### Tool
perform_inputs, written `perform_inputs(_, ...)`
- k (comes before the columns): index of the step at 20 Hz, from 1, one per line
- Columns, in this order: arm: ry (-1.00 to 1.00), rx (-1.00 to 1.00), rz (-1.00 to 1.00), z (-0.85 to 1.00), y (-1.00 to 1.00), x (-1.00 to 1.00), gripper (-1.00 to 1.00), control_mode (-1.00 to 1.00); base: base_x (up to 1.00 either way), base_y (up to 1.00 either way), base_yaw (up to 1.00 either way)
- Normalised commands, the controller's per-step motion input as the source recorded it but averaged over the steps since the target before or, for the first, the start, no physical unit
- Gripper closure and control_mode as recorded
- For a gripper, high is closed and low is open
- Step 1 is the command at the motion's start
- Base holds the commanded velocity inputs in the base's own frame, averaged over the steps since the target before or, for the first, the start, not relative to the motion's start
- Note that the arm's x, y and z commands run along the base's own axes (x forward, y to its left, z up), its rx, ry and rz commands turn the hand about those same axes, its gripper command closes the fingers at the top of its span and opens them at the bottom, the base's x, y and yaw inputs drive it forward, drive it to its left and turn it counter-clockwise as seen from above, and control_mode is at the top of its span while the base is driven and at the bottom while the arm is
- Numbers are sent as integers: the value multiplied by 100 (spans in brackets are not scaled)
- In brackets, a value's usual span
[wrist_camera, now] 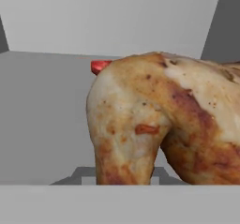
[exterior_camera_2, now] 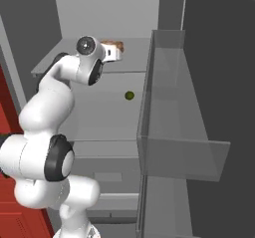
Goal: Transport the chicken drumstick and lime to the fridge. Place the chicken drumstick on the rack containing meat and place the lime on the rack containing the vegetable, ensuring meats and vegetables are on different racks.
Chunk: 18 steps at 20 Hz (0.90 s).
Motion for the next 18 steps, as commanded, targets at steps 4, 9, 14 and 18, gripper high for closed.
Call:
perform_inputs(4, 8, 0, 0, -31, 0, 54, 100, -100, 0, 0, 0)
perform_inputs(9, 9, 0, 0, -44, 0, 49, 100, -100, 0, 0, 0)
perform_inputs(14, 18, 0, 0, -68, 0, 21, 100, -100, 0, 0, 0)
perform_inputs(18, 17, 0, 0, -81, 0, 24, 100, -100, 0, 0, 0)
